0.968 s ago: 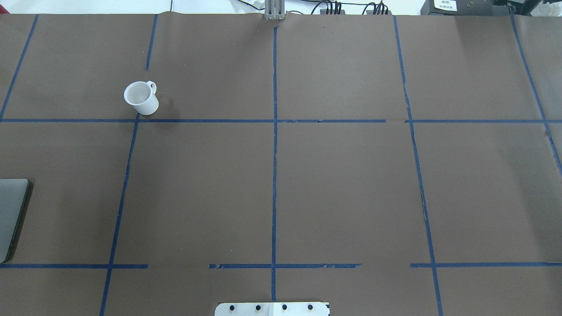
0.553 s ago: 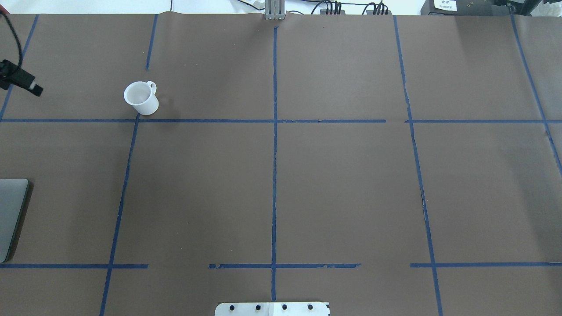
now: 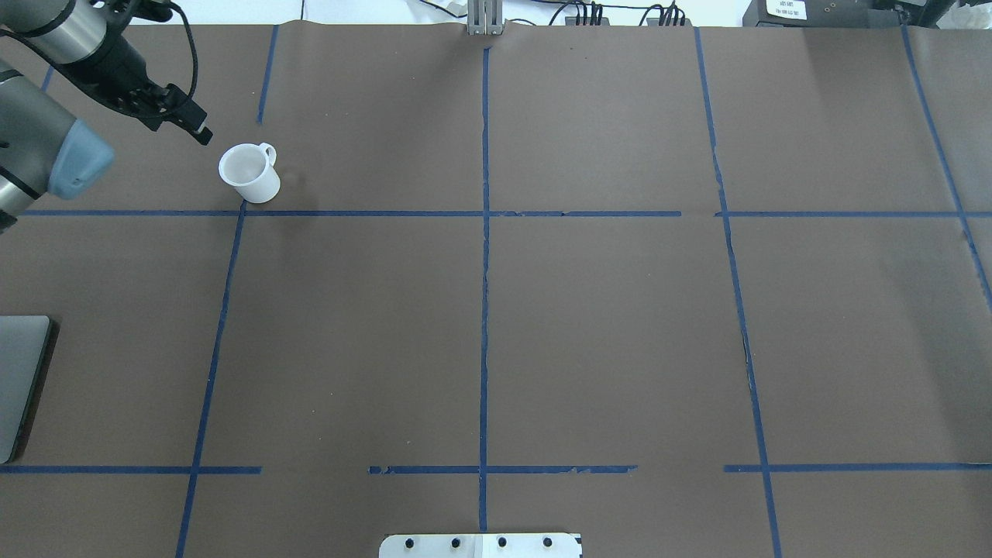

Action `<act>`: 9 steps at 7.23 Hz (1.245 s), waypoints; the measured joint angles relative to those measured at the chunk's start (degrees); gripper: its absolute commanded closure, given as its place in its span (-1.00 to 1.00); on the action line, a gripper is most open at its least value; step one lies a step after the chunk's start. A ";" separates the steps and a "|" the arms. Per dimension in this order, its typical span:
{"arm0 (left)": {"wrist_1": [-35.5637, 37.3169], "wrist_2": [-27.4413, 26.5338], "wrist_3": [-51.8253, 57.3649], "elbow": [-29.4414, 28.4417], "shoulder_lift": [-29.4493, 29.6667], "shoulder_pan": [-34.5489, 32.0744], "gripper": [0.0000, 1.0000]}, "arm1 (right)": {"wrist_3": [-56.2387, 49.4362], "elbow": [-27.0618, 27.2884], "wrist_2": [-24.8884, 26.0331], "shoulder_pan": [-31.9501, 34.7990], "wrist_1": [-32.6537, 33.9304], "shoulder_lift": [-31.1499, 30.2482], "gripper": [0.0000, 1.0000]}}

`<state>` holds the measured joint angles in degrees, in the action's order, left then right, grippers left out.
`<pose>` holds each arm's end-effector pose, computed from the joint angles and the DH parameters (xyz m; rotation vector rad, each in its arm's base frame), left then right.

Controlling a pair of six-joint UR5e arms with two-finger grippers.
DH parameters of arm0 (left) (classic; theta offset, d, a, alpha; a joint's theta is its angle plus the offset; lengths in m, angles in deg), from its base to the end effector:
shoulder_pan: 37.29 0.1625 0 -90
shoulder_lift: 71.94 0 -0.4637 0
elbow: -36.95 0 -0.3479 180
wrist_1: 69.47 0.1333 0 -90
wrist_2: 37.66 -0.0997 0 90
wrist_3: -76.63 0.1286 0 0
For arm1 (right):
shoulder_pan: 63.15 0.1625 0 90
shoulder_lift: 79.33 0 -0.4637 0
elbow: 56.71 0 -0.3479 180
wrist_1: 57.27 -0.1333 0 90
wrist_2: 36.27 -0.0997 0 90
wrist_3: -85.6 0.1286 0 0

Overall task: Place cup on laptop
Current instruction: 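Reach the left gripper toward the white mug on the table, then close the left gripper around the white mug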

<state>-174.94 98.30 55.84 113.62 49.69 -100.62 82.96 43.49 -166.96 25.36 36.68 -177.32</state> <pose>0.2804 -0.6493 0.4670 0.1973 0.9390 0.3309 0.0396 -0.3810 0.7088 -0.0220 -0.7105 -0.0582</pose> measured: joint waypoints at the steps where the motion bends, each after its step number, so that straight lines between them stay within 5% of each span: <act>1: -3.57 -1.80 -2.62 -5.08 3.19 1.55 -0.92 | 0.00 0.00 0.00 0.00 0.00 0.00 -1.00; 3: -6.71 -4.52 -4.41 -12.47 7.94 3.39 -0.92 | 0.00 0.00 0.00 0.00 0.00 -0.01 -1.00; 7: -10.18 -8.42 -4.81 -16.99 9.09 6.70 -0.73 | 0.00 0.00 0.00 0.00 0.04 -0.01 -1.00; 8: -11.26 -8.51 -4.82 -18.04 9.15 7.12 -0.62 | 0.00 0.00 0.00 0.00 0.05 -0.01 -1.00; 9: -11.87 -8.57 -4.79 -18.79 9.20 7.39 -0.19 | 0.00 0.00 0.00 0.00 0.03 -0.01 -1.00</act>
<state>-186.81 89.73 51.06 94.83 58.89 -93.23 82.96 43.49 -166.96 25.36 36.70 -177.33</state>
